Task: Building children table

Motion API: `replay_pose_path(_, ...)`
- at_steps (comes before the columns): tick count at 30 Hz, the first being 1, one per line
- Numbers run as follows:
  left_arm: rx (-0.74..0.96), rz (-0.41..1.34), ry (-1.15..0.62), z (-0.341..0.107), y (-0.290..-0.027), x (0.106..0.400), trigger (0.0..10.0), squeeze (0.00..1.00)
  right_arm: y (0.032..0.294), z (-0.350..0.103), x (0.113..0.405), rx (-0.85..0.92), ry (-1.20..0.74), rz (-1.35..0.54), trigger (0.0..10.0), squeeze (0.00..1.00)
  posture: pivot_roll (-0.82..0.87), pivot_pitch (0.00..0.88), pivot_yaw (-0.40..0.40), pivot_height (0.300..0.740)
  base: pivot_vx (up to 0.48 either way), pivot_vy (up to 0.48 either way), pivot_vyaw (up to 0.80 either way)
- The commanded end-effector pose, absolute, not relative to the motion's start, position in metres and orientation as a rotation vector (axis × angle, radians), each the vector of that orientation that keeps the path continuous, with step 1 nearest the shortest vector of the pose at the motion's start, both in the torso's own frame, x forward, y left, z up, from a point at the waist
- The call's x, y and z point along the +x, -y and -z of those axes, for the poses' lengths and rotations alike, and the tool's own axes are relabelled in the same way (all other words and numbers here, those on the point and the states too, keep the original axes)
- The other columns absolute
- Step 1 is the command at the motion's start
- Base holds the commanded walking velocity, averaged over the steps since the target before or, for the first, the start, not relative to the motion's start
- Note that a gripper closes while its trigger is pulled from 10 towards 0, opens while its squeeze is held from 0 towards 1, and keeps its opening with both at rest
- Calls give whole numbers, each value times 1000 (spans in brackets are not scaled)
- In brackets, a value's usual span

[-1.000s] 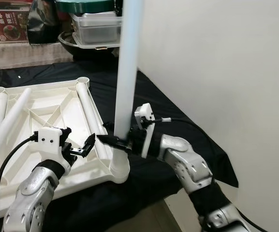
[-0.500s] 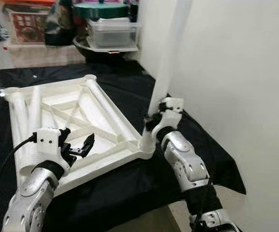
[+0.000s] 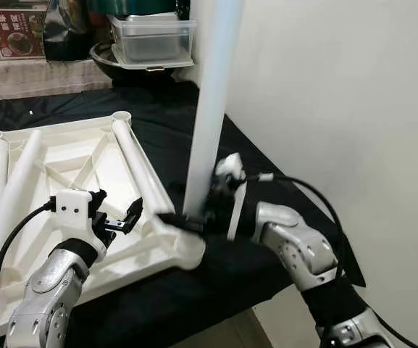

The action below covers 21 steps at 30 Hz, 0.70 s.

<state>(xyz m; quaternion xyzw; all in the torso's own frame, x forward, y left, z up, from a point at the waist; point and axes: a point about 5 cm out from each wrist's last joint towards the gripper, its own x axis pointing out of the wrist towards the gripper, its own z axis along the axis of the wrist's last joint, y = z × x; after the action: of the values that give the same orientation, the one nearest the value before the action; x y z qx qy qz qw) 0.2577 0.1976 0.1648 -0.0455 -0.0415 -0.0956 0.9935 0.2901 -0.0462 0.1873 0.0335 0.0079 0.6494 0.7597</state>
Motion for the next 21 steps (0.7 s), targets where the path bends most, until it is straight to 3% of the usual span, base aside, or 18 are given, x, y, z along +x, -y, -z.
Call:
replay_pose_path(1,-108,197,83,-164,-195,258,10000,0,42,-182,284,60,-35,-1464,9961,0,147,0,-127,714,0,0,0)
replay_pose_path(2,-107,196,83,-164,-196,258,10000,0,40,-176,297,32,-38,-1328,0,0,152,0,-130,714,0,0,0)
replay_pose_path(3,-107,194,83,-164,-196,257,10000,0,40,-173,310,38,-46,-1189,0,0,153,0,-128,714,0,0,0)
replay_pose_path(4,-107,194,83,-164,-196,257,10000,0,40,-173,310,38,-46,-1189,0,0,153,0,-128,714,0,0,0)
replay_pose_path(5,-107,193,82,-164,-196,257,10000,0,42,-166,324,34,-78,-1006,0,0,155,0,-126,714,0,0,0)
replay_pose_path(6,-107,193,82,-164,-196,257,10000,0,42,-166,324,34,-78,-1006,0,0,155,0,-126,714,0,0,0)
replay_pose_path(8,-107,195,81,-164,-196,257,10000,0,57,-154,345,47,-141,-644,0,0,155,0,-126,714,0,0,0)
replay_pose_path(9,-107,195,81,-164,-196,257,10000,0,57,-154,345,47,-141,-644,0,0,155,0,-126,714,0,0,0)
replay_pose_path(10,-107,196,81,-164,-196,257,10000,0,72,-148,352,47,-158,-441,0,0,147,0,-122,714,0,0,0)
replay_pose_path(11,-107,196,81,-164,-196,257,10000,0,72,-148,352,47,-158,-441,0,0,147,0,-122,714,0,0,0)
replay_pose_path(12,-107,197,81,-164,-196,257,10000,0,85,-143,355,57,-161,-292,0,0,149,0,-121,714,0,0,0)
replay_pose_path(14,-107,197,81,-164,-196,257,10000,0,85,-143,355,57,-161,-292,0,0,149,0,-121,714,0,0,0)
replay_pose_path(15,-107,198,80,-164,-196,257,10000,0,95,-141,354,57,-153,-168,0,0,149,0,-122,714,0,0,0)
replay_pose_path(18,-108,197,79,-164,-197,257,10000,0,95,-143,347,73,-164,-134,0,0,147,0,-117,714,0,0,0)
replay_pose_path(19,-108,196,79,-164,-197,257,10000,0,92,-143,345,77,-175,-161,10000,0,147,0,-117,714,0,0,0)
replay_pose_path(21,-109,195,78,-164,-197,257,10000,0,67,-154,338,139,-123,-344,10000,0,147,0,-117,714,0,0,0)
